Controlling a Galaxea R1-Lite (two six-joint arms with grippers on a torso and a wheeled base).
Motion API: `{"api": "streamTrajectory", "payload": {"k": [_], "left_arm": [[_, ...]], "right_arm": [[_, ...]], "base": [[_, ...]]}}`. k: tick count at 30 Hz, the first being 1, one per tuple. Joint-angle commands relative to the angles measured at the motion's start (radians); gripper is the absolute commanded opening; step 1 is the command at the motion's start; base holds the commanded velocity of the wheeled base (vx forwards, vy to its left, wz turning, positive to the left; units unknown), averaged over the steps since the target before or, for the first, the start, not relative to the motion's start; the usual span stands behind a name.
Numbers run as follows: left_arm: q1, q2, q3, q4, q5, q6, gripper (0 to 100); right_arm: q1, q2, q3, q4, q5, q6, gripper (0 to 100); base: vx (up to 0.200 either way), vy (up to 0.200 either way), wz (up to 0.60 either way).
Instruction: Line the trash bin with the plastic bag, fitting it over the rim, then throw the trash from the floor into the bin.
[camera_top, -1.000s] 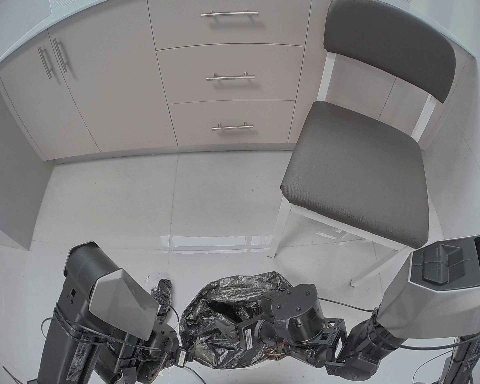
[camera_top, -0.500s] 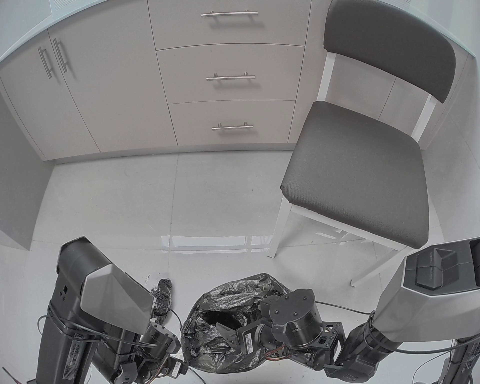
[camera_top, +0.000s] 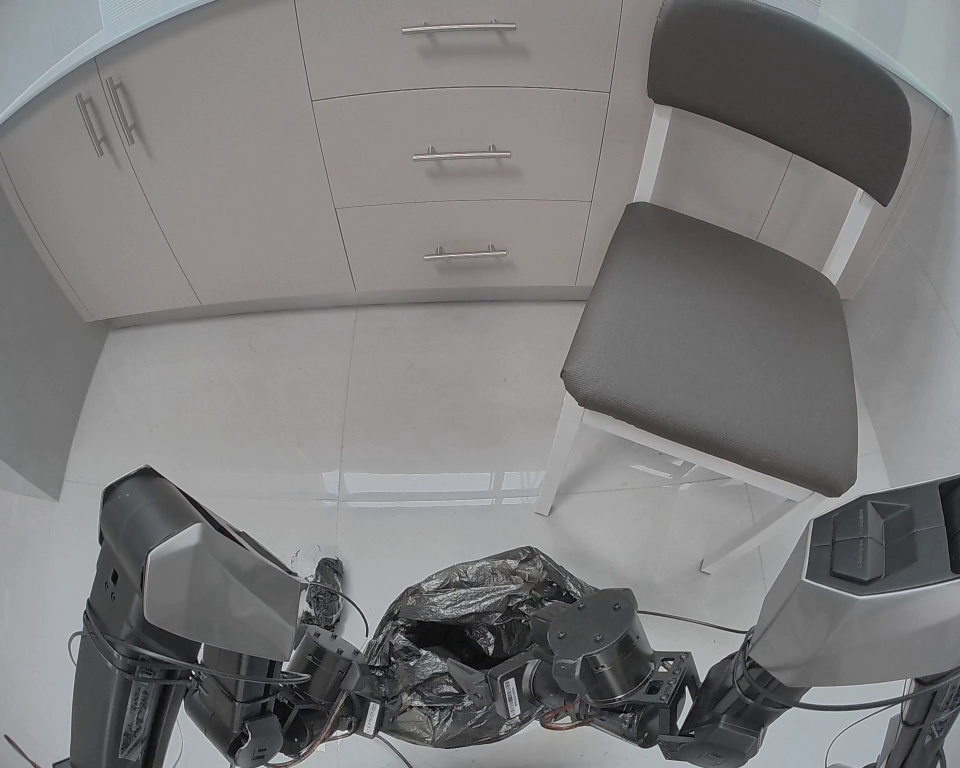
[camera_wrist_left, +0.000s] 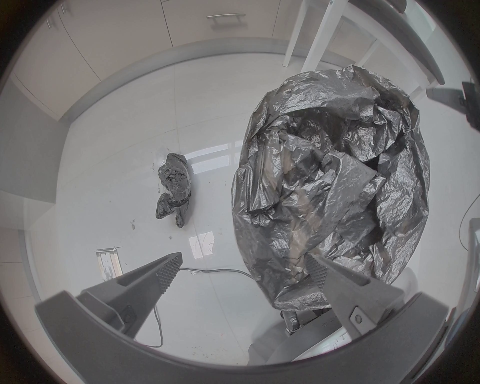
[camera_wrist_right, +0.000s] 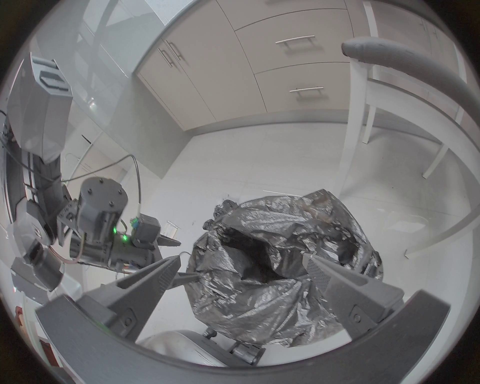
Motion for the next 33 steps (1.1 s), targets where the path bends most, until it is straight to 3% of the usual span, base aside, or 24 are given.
{"api": "streamTrajectory", "payload": {"k": [1,7,14,16,18,33], "left_arm": [[-0.003,0.001,-0.008,-0.003,-0.01,0.0,100],[-0.003,0.001,-0.008,-0.003,-0.02,0.0,100],[-0.001,0.001,-0.005,-0.006,-0.023,-0.002,100],[-0.001,0.001,-0.005,-0.006,-0.023,-0.002,100],[-0.001,0.005,-0.001,-0.024,-0.034,-0.002,100],[0.0,0.011,0.004,-0.043,-0.039,-0.003,100]], "right_arm": [[-0.007,0.008,0.038,0.002,-0.038,-0.004,100],[-0.022,0.029,0.036,0.0,-0.154,-0.038,100],[-0.035,-0.006,0.029,0.0,-0.256,-0.211,100],[-0.035,-0.006,0.029,0.0,-0.256,-0.211,100],[-0.07,0.008,0.006,0.002,-0.319,-0.299,100],[-0.185,0.153,-0.031,0.002,-0.349,-0.305,100]], "base": [[0.0,0.0,0.0],[0.0,0.0,0.0],[0.0,0.0,0.0],[0.0,0.0,0.0],[0.0,0.0,0.0],[0.0,0.0,0.0]]}}
